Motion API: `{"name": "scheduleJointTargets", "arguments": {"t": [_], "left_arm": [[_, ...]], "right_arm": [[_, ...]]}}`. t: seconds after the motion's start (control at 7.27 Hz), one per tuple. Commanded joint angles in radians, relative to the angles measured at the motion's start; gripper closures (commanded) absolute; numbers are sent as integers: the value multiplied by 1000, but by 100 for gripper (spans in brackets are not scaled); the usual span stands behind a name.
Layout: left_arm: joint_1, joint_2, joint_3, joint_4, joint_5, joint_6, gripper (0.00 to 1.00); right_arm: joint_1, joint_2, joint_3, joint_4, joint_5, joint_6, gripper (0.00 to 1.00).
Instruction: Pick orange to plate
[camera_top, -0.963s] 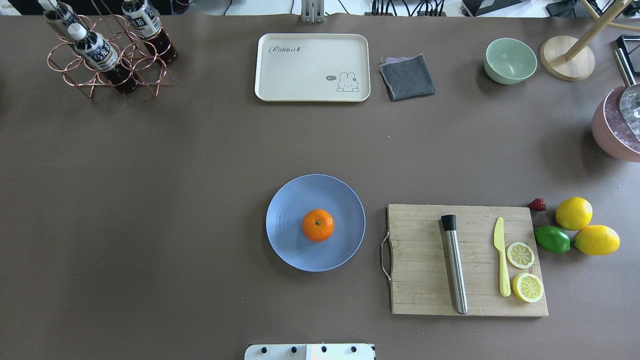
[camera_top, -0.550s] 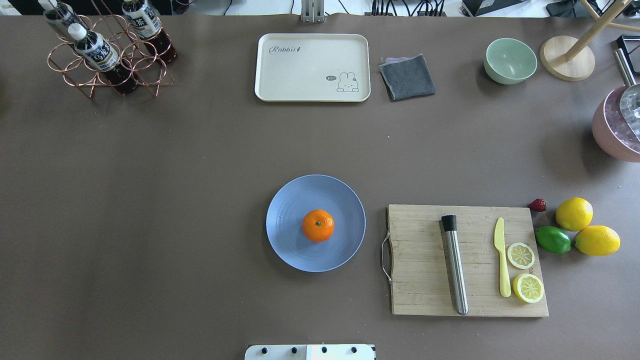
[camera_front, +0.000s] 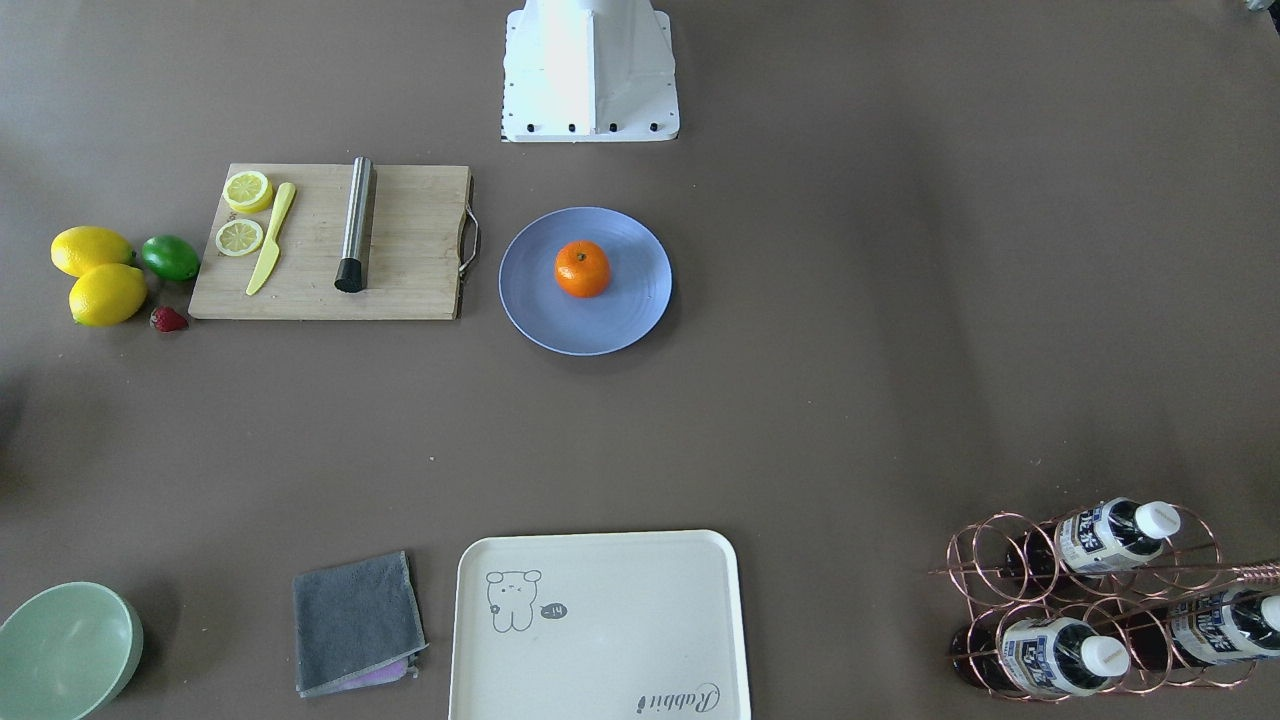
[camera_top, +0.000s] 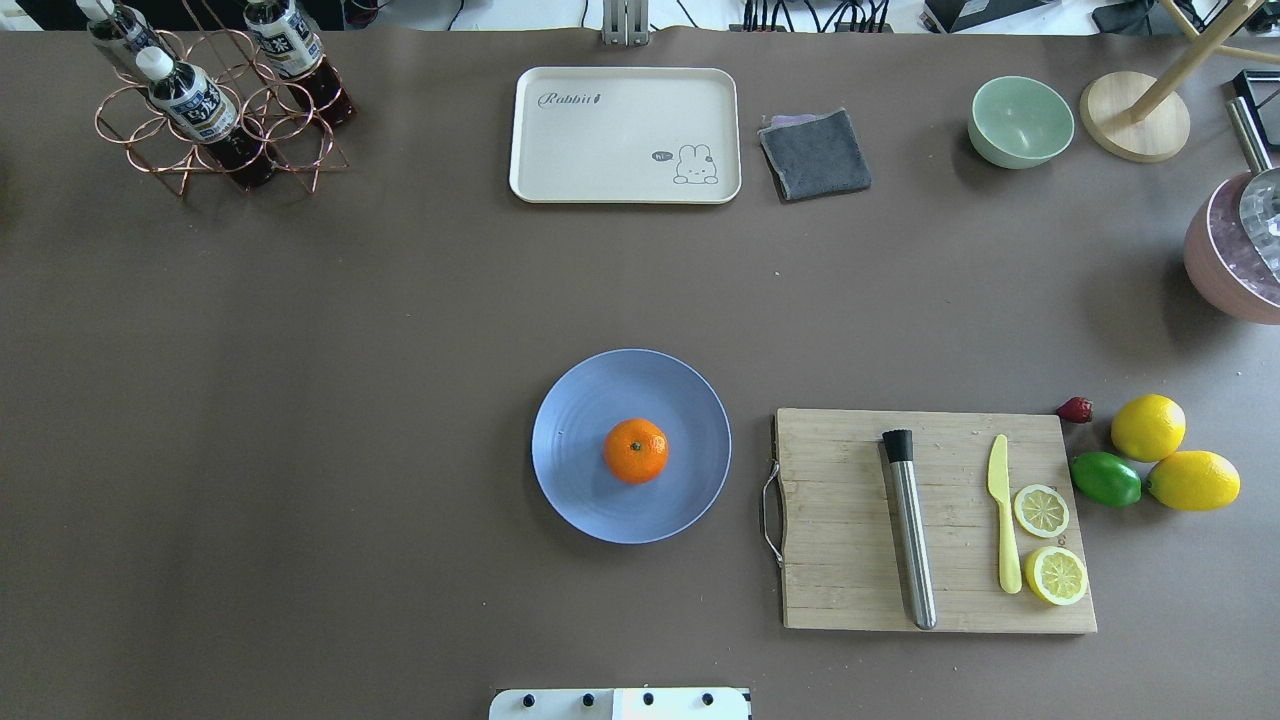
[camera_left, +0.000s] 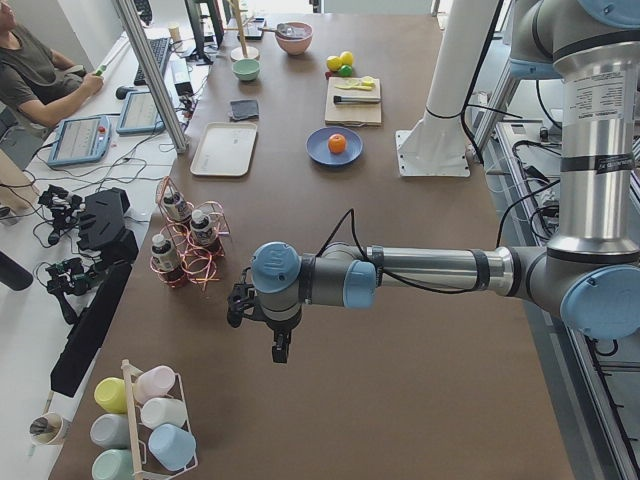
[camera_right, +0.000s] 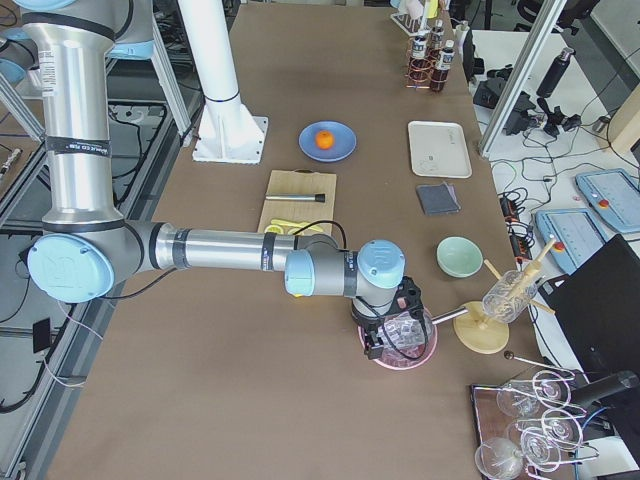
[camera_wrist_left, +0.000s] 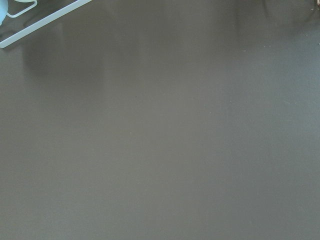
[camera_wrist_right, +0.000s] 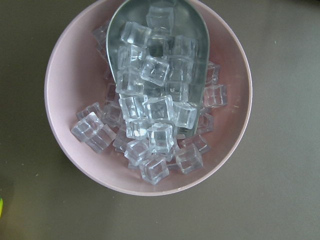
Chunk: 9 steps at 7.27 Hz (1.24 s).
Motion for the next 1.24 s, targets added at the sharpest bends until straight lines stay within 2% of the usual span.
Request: {"name": "scheduleJointTargets", "arguments": {"t": [0.0,1.1], "left_arm": [[-1,2,3,-3,-1,0,2],[-1,8,22,11,2,-3,2]], "right_arm": [[0,-9,3,0,5,0,0],[-9,4,3,-46,5,2,0]]}}
